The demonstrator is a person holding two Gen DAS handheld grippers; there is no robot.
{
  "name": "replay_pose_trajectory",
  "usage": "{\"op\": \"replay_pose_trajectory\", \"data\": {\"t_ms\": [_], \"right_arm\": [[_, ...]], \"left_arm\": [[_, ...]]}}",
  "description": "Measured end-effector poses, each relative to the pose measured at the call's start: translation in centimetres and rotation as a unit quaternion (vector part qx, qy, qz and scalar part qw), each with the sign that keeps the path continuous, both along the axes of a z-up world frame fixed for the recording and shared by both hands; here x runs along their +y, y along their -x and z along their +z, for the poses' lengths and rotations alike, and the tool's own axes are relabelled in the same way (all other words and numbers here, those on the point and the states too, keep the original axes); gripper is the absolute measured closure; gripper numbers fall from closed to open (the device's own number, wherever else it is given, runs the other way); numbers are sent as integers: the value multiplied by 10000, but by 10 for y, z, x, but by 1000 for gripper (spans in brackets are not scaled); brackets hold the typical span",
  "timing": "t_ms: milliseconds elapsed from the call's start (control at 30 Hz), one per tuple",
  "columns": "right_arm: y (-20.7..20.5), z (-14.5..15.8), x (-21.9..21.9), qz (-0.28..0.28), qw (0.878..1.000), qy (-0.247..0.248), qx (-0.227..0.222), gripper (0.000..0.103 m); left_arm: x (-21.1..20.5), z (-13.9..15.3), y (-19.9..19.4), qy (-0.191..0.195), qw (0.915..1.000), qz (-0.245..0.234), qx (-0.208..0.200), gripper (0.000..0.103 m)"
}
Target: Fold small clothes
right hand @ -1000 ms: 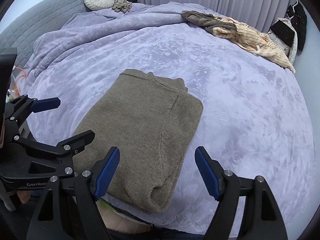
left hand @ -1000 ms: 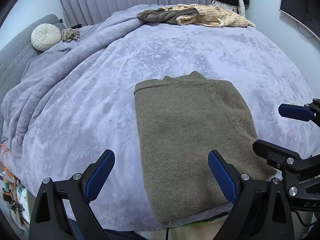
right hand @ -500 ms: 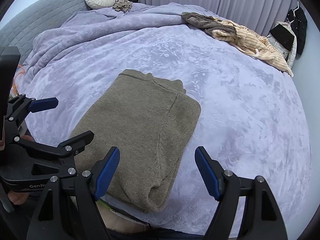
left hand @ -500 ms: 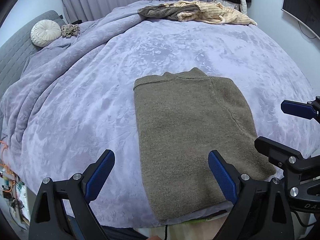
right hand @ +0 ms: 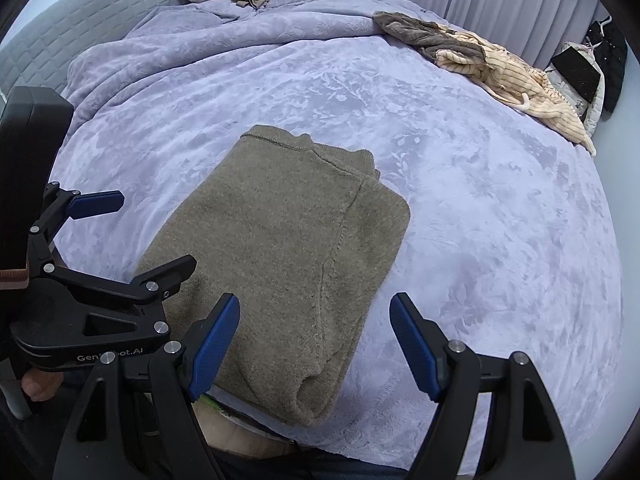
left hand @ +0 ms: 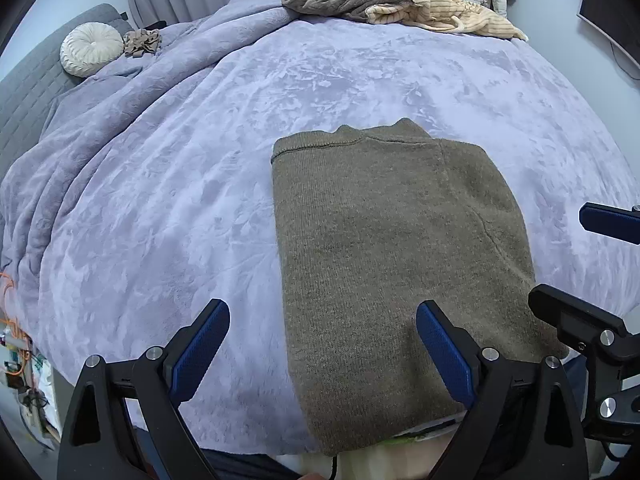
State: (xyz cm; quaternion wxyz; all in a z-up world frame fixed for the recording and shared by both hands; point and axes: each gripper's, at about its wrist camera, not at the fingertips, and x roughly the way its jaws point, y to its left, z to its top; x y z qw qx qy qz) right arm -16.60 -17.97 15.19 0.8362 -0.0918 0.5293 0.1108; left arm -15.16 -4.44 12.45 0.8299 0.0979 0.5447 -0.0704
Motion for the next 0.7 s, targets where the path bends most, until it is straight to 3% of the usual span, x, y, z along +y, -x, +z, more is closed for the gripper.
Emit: {"op": "replay_pose_trajectory", "data": {"t_ms": [700], "right_arm": [[-24, -2, -1, -66, 9993, 68, 358, 23]], "left_arm": [[5, -19, -34, 297, 9987, 4, 405, 8]]}}
